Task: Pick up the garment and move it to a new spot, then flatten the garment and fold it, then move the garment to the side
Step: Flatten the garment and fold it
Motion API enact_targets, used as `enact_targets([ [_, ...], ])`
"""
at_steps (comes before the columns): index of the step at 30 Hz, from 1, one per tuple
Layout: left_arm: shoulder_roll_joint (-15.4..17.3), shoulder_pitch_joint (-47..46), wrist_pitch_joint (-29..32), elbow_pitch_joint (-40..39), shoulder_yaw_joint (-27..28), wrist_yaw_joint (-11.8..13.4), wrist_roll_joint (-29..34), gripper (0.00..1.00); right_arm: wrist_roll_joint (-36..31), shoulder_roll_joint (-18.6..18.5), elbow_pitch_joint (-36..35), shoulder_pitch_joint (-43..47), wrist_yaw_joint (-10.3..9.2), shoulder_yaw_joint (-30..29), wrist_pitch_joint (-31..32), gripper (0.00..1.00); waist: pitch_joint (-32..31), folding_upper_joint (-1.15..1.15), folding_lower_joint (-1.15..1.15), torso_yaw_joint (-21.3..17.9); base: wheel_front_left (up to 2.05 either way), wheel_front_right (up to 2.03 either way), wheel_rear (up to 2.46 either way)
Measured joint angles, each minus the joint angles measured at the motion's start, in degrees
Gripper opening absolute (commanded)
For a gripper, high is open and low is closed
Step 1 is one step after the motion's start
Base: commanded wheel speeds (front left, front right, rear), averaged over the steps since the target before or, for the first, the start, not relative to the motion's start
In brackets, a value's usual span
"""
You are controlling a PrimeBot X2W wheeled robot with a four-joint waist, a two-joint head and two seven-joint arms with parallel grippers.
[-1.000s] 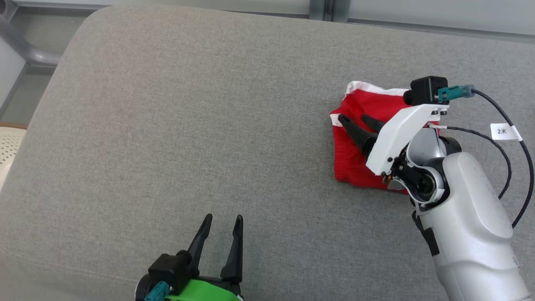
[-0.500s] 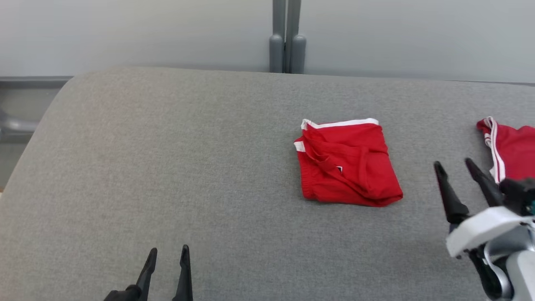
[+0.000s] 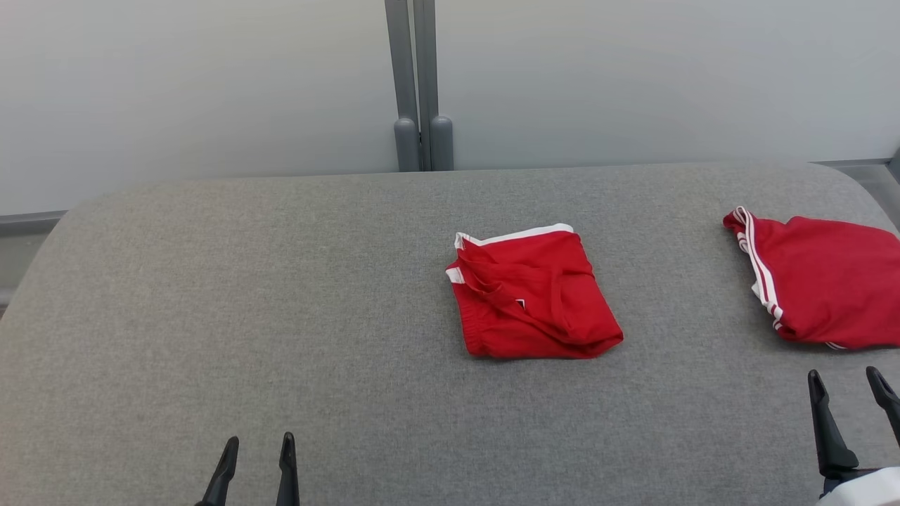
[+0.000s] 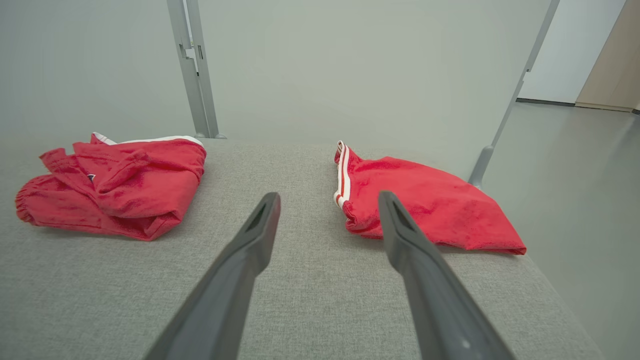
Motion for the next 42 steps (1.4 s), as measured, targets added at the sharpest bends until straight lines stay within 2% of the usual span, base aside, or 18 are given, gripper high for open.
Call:
enact_targets([
  [9,0.0,0.0,0.0,-0.8,0.1,-0.5,0.7,1.0,0.6,1.0,-1.9,-0.6,0.0,1.4,0.0,1.0,0.7,0.0,0.0,1.0,0.0,0.0,0.0],
  [10,0.0,0.0,0.0,-1.0,0.1,-0.6,0.7,1.0,1.1,0.7,-1.9,-1.9,0.0,2.3,0.0,0.46,1.0,0.0,0.0,1.1,0.0,0.0,0.0],
  [11,0.0,-0.1,0.0,-1.1,0.1,-0.7,0.7,1.0,1.1,0.1,-1.9,-3.1,0.0,3.3,0.0,0.0,1.3,0.0,0.0,1.2,0.0,0.0,0.0],
  [16,0.0,-3.1,0.0,-1.6,-1.4,-0.9,0.6,1.0,1.9,-2.6,4.3,-13.2,0.0,8.6,0.0,0.0,3.8,0.0,0.0,2.3,0.0,0.0,0.0],
  [20,0.0,-7.2,0.0,-1.9,-4.3,-0.9,-0.7,1.0,-0.1,-3.3,11.6,-24.5,0.04,14.7,0.2,0.0,7.3,0.0,0.0,3.4,0.0,0.0,0.0],
  [23,0.0,-10.4,0.0,-2.9,-6.6,-0.6,-1.9,1.0,-0.7,-3.4,17.8,-32.2,0.03,17.0,0.6,0.0,10.4,0.0,0.0,4.7,0.0,0.0,0.0],
  [29,0.0,-13.2,0.0,-4.3,-9.3,1.4,-4.4,1.0,-0.6,-2.6,29.0,-39.2,0.03,22.8,0.9,0.0,15.5,0.0,0.0,8.8,0.0,0.0,0.0],
  [37,0.0,-13.8,0.0,-4.3,-8.4,2.4,-5.1,1.0,1.6,0.0,33.2,-40.7,-0.02,29.3,0.0,0.0,20.1,0.0,0.0,13.3,0.0,0.0,0.0],
  [42,0.0,-15.0,0.0,-4.0,-8.4,2.5,-5.4,1.0,2.2,1.5,28.3,-41.0,-0.02,32.6,-0.1,0.0,21.7,0.0,0.0,14.1,0.0,0.0,0.0],
])
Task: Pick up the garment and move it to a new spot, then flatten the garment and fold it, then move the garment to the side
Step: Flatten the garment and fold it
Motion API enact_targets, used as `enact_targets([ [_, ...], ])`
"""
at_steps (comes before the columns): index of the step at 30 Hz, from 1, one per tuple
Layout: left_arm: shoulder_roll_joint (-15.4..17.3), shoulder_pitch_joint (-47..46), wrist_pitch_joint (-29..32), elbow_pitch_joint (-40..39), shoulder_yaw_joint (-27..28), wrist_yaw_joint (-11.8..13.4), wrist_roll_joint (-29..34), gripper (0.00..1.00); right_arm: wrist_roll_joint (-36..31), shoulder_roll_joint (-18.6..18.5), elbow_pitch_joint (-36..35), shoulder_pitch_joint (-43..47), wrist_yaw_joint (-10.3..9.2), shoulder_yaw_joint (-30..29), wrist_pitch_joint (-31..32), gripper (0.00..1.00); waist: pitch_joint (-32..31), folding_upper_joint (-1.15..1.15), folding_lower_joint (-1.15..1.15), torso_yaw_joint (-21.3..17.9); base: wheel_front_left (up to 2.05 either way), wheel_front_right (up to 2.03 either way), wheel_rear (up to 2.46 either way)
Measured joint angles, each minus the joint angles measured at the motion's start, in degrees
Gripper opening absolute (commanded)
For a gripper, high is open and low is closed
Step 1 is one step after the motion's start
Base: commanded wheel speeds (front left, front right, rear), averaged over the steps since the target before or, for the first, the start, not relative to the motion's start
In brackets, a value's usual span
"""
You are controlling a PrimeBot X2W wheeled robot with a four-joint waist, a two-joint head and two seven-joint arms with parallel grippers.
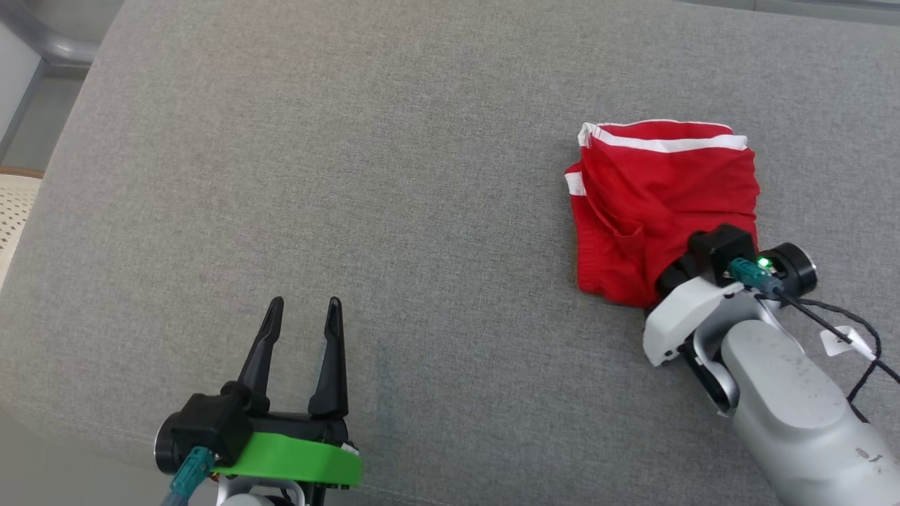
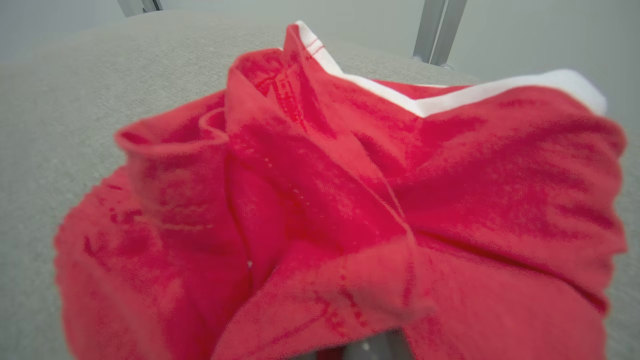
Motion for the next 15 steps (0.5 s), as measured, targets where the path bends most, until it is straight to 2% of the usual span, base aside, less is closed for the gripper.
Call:
enact_targets([
  [6,0.0,0.0,0.0,0.9,-0.7,0.2,-0.3,1.0,-0.1,2.7,-5.8,1.9,0.01,2.3,0.0,0.0,-0.3,0.0,0.0,0.0,0.0,0.0,0.0],
  [15,0.0,1.4,0.0,1.9,0.0,0.7,-1.1,1.0,0.0,6.2,-4.6,3.3,0.02,7.0,0.0,0.0,-2.6,0.0,0.0,0.0,0.0,0.0,0.0],
])
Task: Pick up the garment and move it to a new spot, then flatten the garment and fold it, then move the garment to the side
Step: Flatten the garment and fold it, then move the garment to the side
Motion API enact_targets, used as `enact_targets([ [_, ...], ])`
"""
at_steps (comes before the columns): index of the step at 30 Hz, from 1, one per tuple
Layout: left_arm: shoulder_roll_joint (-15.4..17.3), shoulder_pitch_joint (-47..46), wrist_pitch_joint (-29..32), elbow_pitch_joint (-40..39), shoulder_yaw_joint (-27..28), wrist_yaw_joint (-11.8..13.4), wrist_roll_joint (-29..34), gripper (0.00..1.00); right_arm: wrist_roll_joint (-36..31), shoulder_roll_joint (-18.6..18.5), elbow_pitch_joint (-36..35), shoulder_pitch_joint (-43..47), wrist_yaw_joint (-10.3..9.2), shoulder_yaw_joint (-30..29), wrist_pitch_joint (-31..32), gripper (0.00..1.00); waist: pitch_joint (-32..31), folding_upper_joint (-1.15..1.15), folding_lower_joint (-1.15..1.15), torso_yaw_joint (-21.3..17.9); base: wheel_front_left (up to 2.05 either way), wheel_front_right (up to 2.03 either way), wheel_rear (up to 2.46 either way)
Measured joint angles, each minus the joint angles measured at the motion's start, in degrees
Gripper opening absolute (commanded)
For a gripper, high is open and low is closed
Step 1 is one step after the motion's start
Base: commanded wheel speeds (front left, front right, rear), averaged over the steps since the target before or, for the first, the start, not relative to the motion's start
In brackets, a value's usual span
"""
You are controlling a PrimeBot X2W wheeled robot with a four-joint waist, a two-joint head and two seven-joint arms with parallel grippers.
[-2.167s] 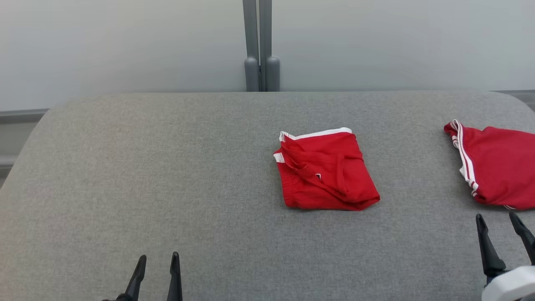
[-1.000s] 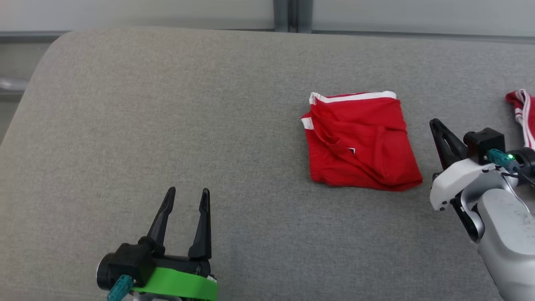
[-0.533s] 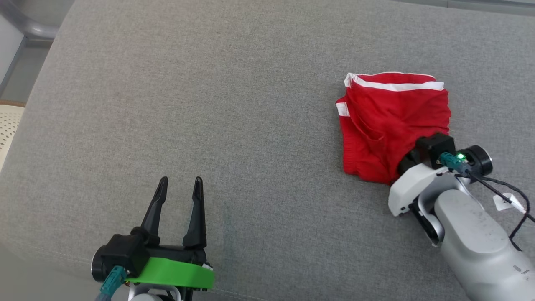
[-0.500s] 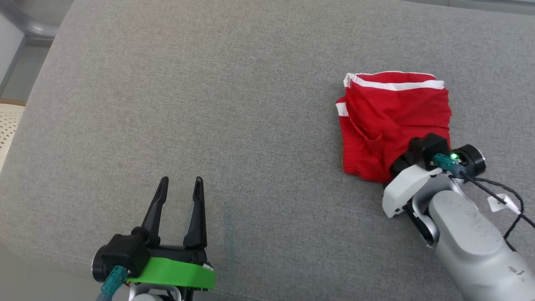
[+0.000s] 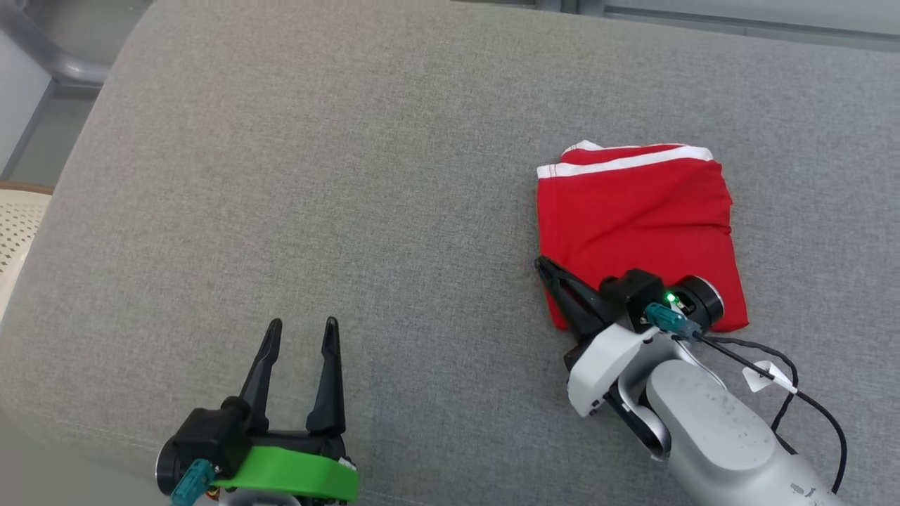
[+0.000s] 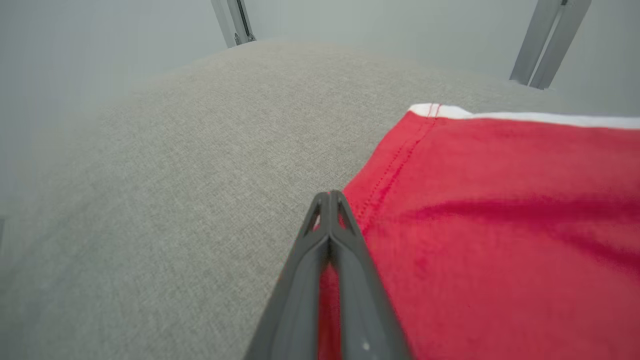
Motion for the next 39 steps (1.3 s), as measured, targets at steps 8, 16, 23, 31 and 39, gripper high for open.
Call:
enact_targets([
  [8,0.0,4.5,0.0,0.6,3.8,-0.6,2.1,1.0,0.1,-0.4,-10.2,8.0,0.0,-9.1,0.0,0.5,-5.3,0.0,0.0,-2.1,0.0,0.0,0.0],
  [16,0.0,9.9,0.0,2.4,8.2,-3.1,5.0,1.0,-4.9,-4.1,-20.6,23.3,0.0,-26.0,0.0,1.0,-12.2,0.0,0.0,-6.8,0.0,0.0,0.0],
  [23,0.0,11.2,0.0,5.0,9.9,-5.1,7.1,1.0,-5.5,-4.5,-22.0,32.4,0.0,-33.9,0.0,1.0,-16.7,0.0,0.0,-11.1,0.0,0.0,0.0],
  [31,0.0,11.3,0.0,6.4,9.5,-6.2,7.9,1.0,-5.4,-2.4,-19.1,34.6,0.01,-34.7,0.0,1.0,-19.1,0.0,0.0,-14.4,0.0,0.0,0.0],
  [39,0.0,11.2,0.0,6.1,9.4,-6.5,6.9,1.0,-2.4,-1.8,-16.2,31.9,-0.01,-30.8,0.0,1.0,-18.5,0.0,0.0,-14.1,0.0,0.0,0.0],
])
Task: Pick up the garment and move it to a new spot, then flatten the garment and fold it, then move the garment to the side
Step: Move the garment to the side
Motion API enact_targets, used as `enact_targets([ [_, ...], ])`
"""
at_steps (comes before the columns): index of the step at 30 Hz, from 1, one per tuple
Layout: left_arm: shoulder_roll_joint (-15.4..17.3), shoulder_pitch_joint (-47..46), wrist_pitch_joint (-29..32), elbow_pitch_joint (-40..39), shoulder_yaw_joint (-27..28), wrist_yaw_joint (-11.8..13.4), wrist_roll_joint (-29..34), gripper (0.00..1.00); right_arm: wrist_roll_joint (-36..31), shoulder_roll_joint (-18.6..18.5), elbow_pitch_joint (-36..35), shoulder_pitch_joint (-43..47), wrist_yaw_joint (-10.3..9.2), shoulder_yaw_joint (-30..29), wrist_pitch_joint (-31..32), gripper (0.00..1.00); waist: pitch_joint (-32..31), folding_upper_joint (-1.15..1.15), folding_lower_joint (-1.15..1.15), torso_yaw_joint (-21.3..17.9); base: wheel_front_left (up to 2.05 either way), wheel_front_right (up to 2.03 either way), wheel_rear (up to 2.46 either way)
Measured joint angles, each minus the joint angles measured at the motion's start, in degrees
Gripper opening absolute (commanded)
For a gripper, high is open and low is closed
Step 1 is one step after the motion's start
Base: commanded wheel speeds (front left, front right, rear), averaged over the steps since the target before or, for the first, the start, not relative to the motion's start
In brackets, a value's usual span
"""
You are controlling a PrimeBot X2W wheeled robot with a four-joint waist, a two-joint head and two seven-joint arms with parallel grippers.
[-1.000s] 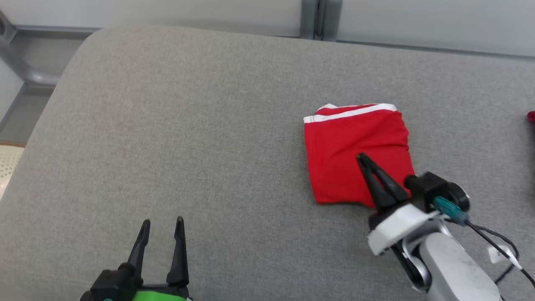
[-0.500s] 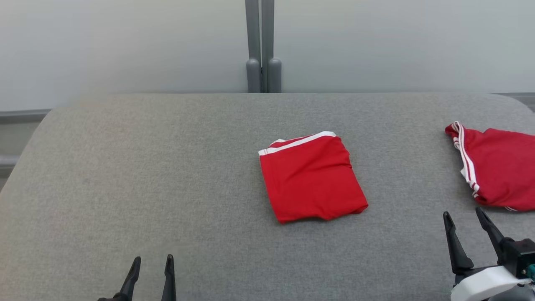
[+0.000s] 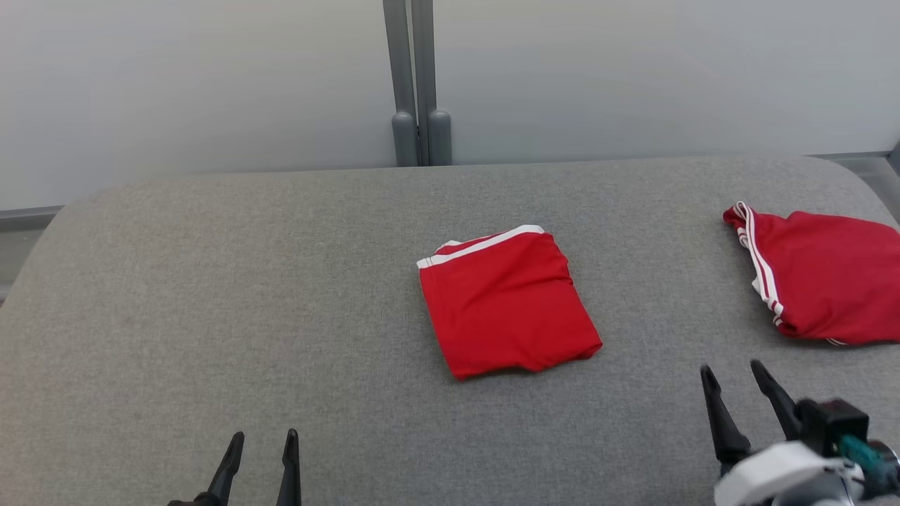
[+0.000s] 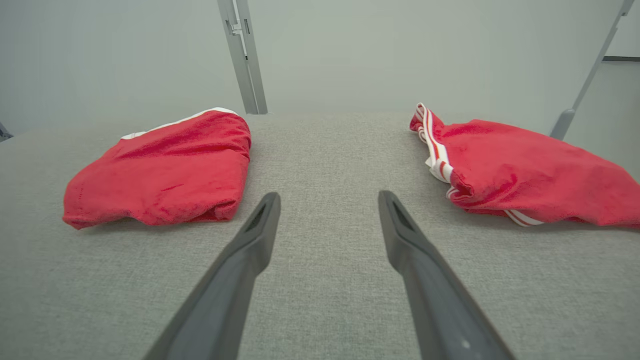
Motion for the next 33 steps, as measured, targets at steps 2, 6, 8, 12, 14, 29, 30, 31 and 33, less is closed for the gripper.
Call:
enact_targets([
  [2,0.0,0.0,0.0,0.0,0.0,0.0,-0.1,1.0,3.3,-0.3,1.2,-5.1,0.03,3.0,1.0,1.0,0.5,0.0,0.0,0.0,0.0,0.0,0.0],
  [6,0.0,-0.7,0.0,1.0,-1.0,-0.1,-1.7,1.0,11.7,-2.8,3.6,-15.9,0.01,9.9,16.9,1.0,1.9,0.0,0.0,0.6,0.0,0.0,0.0],
  [8,0.0,-2.3,0.0,1.5,-1.9,-0.1,-1.9,1.0,13.9,-4.8,4.5,-20.4,0.05,13.3,25.4,1.0,2.9,0.0,0.0,1.0,0.0,0.0,0.0],
  [12,-0.1,-5.4,0.0,2.6,-4.1,-0.1,-3.0,1.0,17.3,-6.4,9.0,-28.8,0.01,14.5,37.1,1.0,5.3,0.0,0.0,2.8,0.0,0.0,0.0],
  [14,0.0,-6.3,0.0,2.7,-4.4,0.0,-4.0,1.0,18.3,-5.7,12.2,-31.7,0.0,13.6,39.7,1.0,6.5,0.0,0.0,4.1,0.0,0.0,0.0],
  [29,0.0,-10.0,0.0,2.8,-6.6,1.1,-6.1,1.0,19.2,-1.3,29.8,-41.1,0.0,8.6,38.8,0.0,14.1,0.0,0.0,14.8,0.0,0.0,0.0],
  [30,0.0,-10.2,0.0,2.5,-6.4,1.3,-6.2,1.0,19.8,-1.2,29.3,-41.6,0.0,8.9,38.0,0.0,14.6,0.0,0.0,15.0,0.0,0.0,0.0],
  [31,0.0,-10.4,0.0,2.2,-6.3,1.4,-6.4,1.0,20.8,-1.1,29.1,-41.9,0.0,8.8,37.4,0.0,15.0,0.0,0.0,15.0,0.0,0.0,0.0],
  [33,0.0,-10.6,0.0,1.6,-5.9,1.6,-6.5,1.0,22.0,-1.6,28.2,-42.5,0.01,9.4,36.6,0.0,15.5,0.0,0.0,14.4,0.0,0.0,0.0],
])
